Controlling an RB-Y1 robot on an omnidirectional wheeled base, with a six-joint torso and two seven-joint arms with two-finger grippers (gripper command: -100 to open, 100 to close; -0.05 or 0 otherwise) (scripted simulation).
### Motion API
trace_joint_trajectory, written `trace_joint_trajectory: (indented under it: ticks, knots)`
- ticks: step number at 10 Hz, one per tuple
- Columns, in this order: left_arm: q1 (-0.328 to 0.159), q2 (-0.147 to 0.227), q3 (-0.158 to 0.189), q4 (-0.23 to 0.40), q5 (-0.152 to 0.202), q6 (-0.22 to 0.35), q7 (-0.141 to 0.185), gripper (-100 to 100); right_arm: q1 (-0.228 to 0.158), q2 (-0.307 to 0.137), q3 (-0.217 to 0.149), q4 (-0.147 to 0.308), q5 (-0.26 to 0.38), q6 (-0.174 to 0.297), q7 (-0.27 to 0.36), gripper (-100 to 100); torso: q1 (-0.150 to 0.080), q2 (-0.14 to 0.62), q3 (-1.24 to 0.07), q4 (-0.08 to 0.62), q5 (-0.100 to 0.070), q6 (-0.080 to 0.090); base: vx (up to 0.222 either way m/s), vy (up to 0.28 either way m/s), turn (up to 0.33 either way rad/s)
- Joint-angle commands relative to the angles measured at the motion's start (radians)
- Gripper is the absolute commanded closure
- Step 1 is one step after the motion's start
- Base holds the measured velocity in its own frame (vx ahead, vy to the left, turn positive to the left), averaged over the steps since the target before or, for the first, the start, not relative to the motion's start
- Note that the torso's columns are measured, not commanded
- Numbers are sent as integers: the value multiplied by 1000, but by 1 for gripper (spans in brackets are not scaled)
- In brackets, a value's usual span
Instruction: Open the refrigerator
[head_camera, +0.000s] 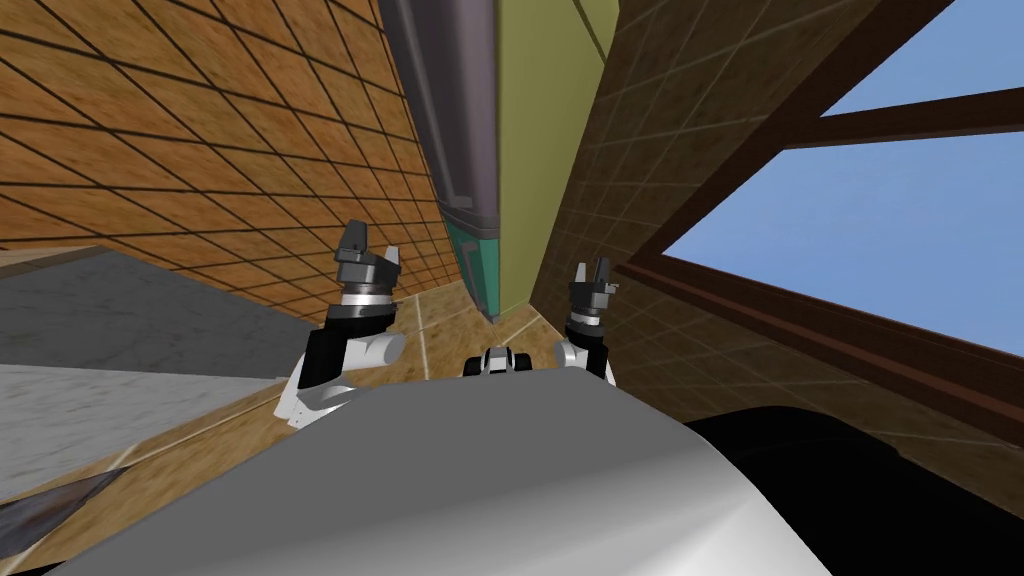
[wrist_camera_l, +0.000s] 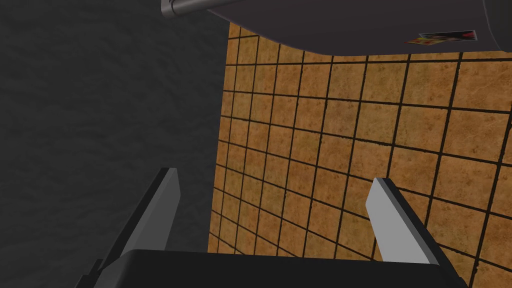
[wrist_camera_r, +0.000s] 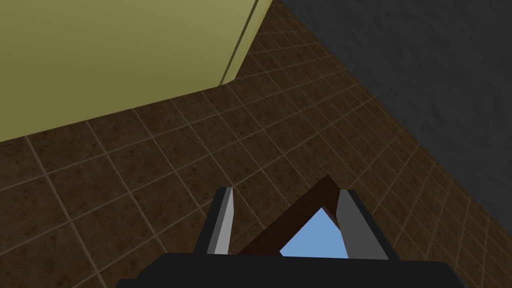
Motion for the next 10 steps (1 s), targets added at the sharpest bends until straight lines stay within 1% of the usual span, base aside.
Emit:
trace_joint_trajectory:
  ticks: [1, 2, 3, 4, 5, 6, 7, 8, 9, 10]
  knots:
    - [-31, 6, 13, -6, 18, 73, -4, -100, 0, 0, 0, 0, 0, 0, 0, 0, 0, 0, 0, 0, 0, 0, 86, -49, 129]
    - [-31, 6, 13, -6, 18, 86, -4, -100, 0, 0, 0, 0, 0, 0, 0, 0, -1, -1, -1, 0, 0, 0, 73, -53, 64]
    - [-52, 9, 21, -10, 30, 121, -7, -100, 0, 0, 0, 0, 0, 0, 0, 0, -1, -1, -1, 0, 0, 0, 94, -50, 150]
    - [-52, 9, 21, -10, 30, 137, -7, -100, 0, 0, 0, 0, 0, 0, 0, 0, 0, -2, -1, -1, 0, 0, 87, -45, 59]
    - [-74, 11, 30, -13, 43, 170, -10, -100, 0, 0, 0, 0, 0, 0, 0, 0, 0, -2, -1, -1, 0, 1, 99, -50, 108]
    - [-74, 11, 30, -13, 43, 189, -10, -100, 0, 0, 0, 0, 0, 0, 0, 0, 0, -2, -1, -1, 0, 0, 86, -50, 66]
    - [-97, 12, 40, -15, 56, 222, -13, -100, 0, 0, 0, 0, 0, 0, 0, 0, 0, -1, -1, 0, 0, 0, 104, -71, 108]
    - [-97, 12, 40, -15, 56, 242, -13, -100, 0, 0, 0, 0, 0, 0, 0, 0, -1, -2, -1, 0, 0, 0, 85, -57, 90]
    - [-119, 12, 49, -18, 69, 276, -16, -100, 0, 0, 0, 0, 0, 0, 0, 0, 0, 0, 0, 0, 0, 0, 84, -54, 145]
    - [-119, 12, 49, -18, 69, 296, -16, -100, 0, 0, 0, 0, 0, 0, 0, 0, 1, -1, 0, 0, 0, 0, 82, -47, 74]
